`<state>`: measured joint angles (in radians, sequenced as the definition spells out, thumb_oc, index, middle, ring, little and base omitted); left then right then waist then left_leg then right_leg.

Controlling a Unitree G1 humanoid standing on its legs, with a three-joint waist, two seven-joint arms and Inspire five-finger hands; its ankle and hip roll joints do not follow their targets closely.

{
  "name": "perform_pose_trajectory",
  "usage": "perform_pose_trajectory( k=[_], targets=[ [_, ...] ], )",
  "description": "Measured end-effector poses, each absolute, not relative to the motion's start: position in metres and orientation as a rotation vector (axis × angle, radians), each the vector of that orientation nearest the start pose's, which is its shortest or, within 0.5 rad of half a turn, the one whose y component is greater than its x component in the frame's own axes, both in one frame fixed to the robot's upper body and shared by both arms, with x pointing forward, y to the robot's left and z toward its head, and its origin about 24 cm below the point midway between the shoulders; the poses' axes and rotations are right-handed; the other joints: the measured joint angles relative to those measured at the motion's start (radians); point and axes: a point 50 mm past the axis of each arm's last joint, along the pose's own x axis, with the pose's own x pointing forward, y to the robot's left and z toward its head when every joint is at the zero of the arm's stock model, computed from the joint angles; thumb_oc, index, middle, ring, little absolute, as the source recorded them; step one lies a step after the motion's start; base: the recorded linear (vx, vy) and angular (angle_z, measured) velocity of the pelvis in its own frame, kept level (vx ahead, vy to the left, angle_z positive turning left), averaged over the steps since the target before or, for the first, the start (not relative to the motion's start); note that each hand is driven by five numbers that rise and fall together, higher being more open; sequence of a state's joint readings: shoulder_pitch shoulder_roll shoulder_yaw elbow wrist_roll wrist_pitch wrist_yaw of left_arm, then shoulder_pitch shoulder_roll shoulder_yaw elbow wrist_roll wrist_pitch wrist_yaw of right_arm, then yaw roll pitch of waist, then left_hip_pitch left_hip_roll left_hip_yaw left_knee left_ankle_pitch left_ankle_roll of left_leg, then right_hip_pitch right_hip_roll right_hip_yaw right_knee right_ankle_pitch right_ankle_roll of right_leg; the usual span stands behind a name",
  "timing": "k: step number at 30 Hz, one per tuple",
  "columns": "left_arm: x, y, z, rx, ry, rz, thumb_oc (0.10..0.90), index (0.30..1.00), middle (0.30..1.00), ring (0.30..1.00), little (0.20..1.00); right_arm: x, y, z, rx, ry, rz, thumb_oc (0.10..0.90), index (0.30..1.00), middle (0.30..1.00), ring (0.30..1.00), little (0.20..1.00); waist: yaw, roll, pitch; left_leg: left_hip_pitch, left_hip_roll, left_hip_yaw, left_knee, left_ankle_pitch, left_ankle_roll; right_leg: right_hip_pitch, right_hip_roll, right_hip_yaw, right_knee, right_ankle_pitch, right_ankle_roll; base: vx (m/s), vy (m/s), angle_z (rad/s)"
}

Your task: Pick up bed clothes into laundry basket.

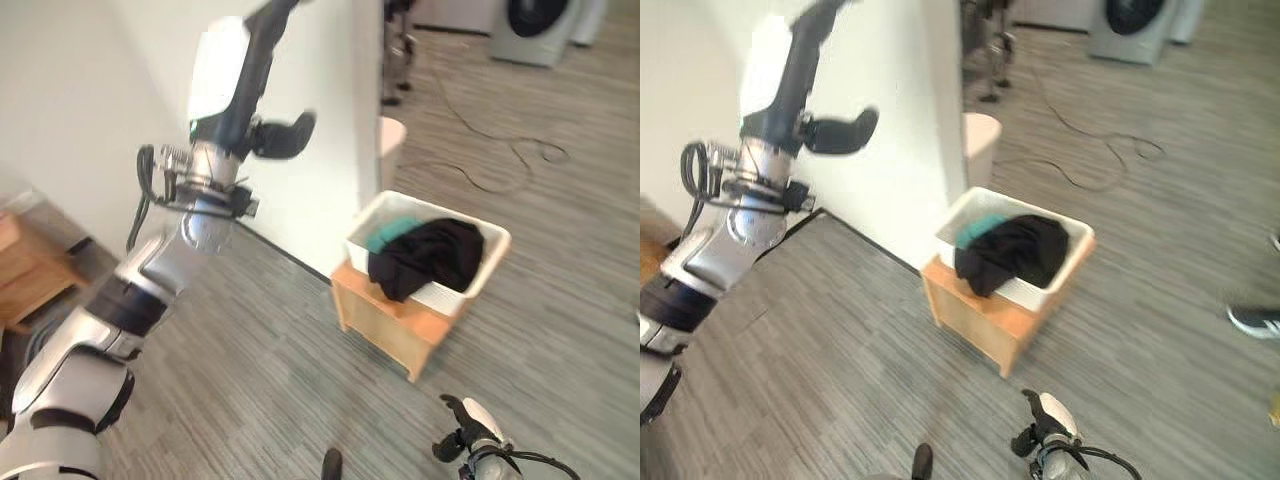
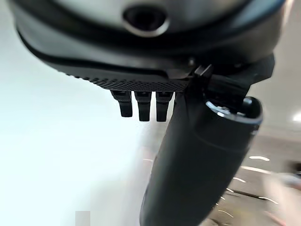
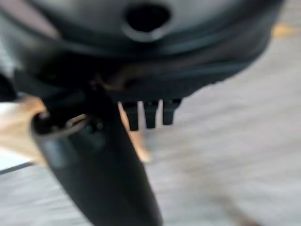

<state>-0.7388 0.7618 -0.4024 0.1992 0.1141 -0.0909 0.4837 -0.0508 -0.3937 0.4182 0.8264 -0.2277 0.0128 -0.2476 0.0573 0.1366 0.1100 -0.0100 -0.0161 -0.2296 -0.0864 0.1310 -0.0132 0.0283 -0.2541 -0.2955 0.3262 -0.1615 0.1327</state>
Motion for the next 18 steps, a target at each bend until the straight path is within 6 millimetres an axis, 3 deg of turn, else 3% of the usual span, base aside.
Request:
perform_pose_trajectory(
  k=[2,3,4,5,7,8,9,10,12,13,14,15,16,17,18],
  targets=[
    [0.343,0.220,0.209,0.845,-0.577,0.274,0.800,0.900,0.900,0.900,0.900,0.207,-0.205,-0.098,-0.843,0.623,0.154,0.800,0.900,0.900,0.900,0.900,0.017,-0.018,0.001,-0.007,0.006,-0.088,0.006,0.001,-0.003,-0.012,0.110,0.251,-0.060,-0.054,0.019,0.15,-0.070,1.05],
    [0.347,0.235,0.196,0.833,-0.491,0.312,0.800,0.900,0.900,0.900,0.900,0.219,-0.195,-0.092,-0.842,0.578,0.185,0.800,0.900,0.900,0.900,0.900,0.017,-0.026,0.005,-0.012,0.011,-0.140,0.006,0.003,-0.011,-0.028,0.179,0.366,-0.068,-0.066,-0.001,0.00,-0.078,1.94],
    [0.350,0.259,0.177,0.789,-0.349,0.383,0.800,0.900,0.900,0.900,0.900,0.233,-0.177,-0.084,-0.855,0.506,0.245,0.800,0.900,0.900,0.900,0.900,-0.013,-0.035,0.006,-0.033,0.014,-0.222,0.010,0.006,-0.026,-0.045,0.289,0.542,-0.105,-0.060,-0.030,-0.11,-0.108,2.11],
    [0.346,0.273,0.165,0.756,-0.279,0.421,0.800,0.900,0.900,0.900,0.900,0.240,-0.166,-0.078,-0.844,0.463,0.271,0.800,0.900,0.900,0.900,0.900,-0.006,-0.041,0.010,-0.034,0.009,-0.279,0.005,0.009,-0.031,-0.047,0.311,0.532,-0.084,-0.044,-0.096,-0.15,-0.193,2.02],
    [0.327,0.301,0.138,0.639,-0.165,0.503,0.800,0.900,0.900,0.900,0.900,0.257,-0.155,-0.067,-0.862,0.406,0.299,0.800,0.900,0.900,0.900,0.900,0.061,-0.034,0.009,-0.067,0.014,-0.334,0.016,0.017,-0.050,-0.017,0.321,0.463,-0.146,-0.010,-0.151,-0.21,-0.244,1.06],
    [0.323,0.306,0.131,0.601,-0.140,0.526,0.800,0.900,0.900,0.900,0.900,0.261,-0.154,-0.064,-0.866,0.393,0.302,0.800,0.900,0.900,0.900,0.900,0.079,-0.032,0.009,-0.079,0.016,-0.340,0.019,0.027,-0.060,-0.010,0.335,0.439,-0.160,-0.007,-0.154,-0.31,-0.231,1.16],
    [0.314,0.313,0.117,0.522,-0.092,0.559,0.800,0.900,0.900,0.900,0.900,0.268,-0.150,-0.059,-0.877,0.374,0.308,0.800,0.900,0.900,0.900,0.900,0.096,-0.036,0.013,-0.101,0.010,-0.340,0.029,0.048,-0.092,-0.001,0.341,0.403,-0.177,-0.001,-0.157,-0.28,-0.227,1.46],
    [0.302,0.318,0.097,0.447,-0.040,0.583,0.800,0.900,0.900,0.900,0.900,0.274,-0.148,-0.054,-0.890,0.356,0.315,0.800,0.900,0.900,0.900,0.900,0.116,-0.041,0.017,-0.125,0.005,-0.341,0.044,0.055,-0.102,0.008,0.341,0.374,-0.191,-0.006,-0.151,-0.36,-0.204,1.51],
    [0.261,0.330,0.056,0.349,0.075,0.612,0.800,0.900,0.900,0.900,0.900,0.289,-0.142,-0.033,-0.897,0.288,0.351,0.800,0.900,0.900,0.900,0.900,0.149,-0.049,0.022,-0.151,0.013,-0.327,0.040,0.061,-0.114,0.014,0.352,0.339,-0.248,0.009,-0.167,-0.34,-0.134,0.87],
    [0.229,0.336,0.033,0.261,0.120,0.678,0.800,0.900,0.900,0.900,0.900,0.288,-0.142,-0.016,-0.871,0.199,0.337,0.800,0.900,0.900,0.900,0.900,0.172,-0.048,0.032,-0.162,0.014,-0.302,0.033,0.069,-0.126,0.011,0.360,0.317,-0.246,0.003,-0.154,-0.25,-0.007,0.67],
    [0.196,0.338,0.006,0.178,0.200,0.773,0.800,0.900,0.900,0.900,0.900,0.285,-0.143,0.000,-0.853,0.087,0.342,0.800,0.900,0.900,0.900,0.900,0.178,-0.048,0.046,-0.175,0.012,-0.258,0.026,0.061,-0.138,0.026,0.353,0.288,-0.266,0.018,-0.176,-0.29,0.052,0.84],
    [0.177,0.336,-0.015,0.130,0.294,0.814,0.800,0.900,0.900,0.900,0.900,0.281,-0.146,0.000,-0.865,0.074,0.354,0.800,0.900,0.900,0.900,0.900,0.181,-0.054,0.055,-0.195,0.034,-0.137,0.012,0.030,-0.115,0.054,0.351,0.253,-0.297,0.029,-0.189,-0.29,0.043,1.32],
    [0.151,0.330,-0.039,0.085,0.406,0.840,0.800,0.900,0.900,0.900,0.900,0.274,-0.149,-0.009,-0.887,0.100,0.373,0.800,0.900,0.900,0.900,0.900,0.179,-0.101,0.071,-0.197,0.072,0.144,0.005,-0.038,-0.050,0.069,0.313,0.174,-0.305,0.027,-0.192,-0.37,0.038,1.68],
    [0.141,0.324,-0.052,0.076,0.468,0.824,0.800,0.900,0.900,0.900,0.900,0.272,-0.151,-0.013,-0.900,0.125,0.378,0.800,0.900,0.900,0.900,0.900,0.182,-0.152,0.098,-0.219,0.072,0.283,0.030,-0.051,-0.019,0.077,0.266,0.112,-0.300,0.016,-0.188,-0.34,0.020,1.95],
    [0.137,0.318,-0.061,0.062,0.509,0.802,0.800,0.900,0.900,0.900,0.900,0.270,-0.156,-0.016,-0.907,0.144,0.369,0.800,0.900,0.900,0.900,0.900,0.170,-0.175,0.112,-0.231,0.080,0.391,0.070,-0.061,-0.004,0.084,0.239,0.053,-0.301,0.013,-0.190,-0.27,0.011,2.21]
  ],
)
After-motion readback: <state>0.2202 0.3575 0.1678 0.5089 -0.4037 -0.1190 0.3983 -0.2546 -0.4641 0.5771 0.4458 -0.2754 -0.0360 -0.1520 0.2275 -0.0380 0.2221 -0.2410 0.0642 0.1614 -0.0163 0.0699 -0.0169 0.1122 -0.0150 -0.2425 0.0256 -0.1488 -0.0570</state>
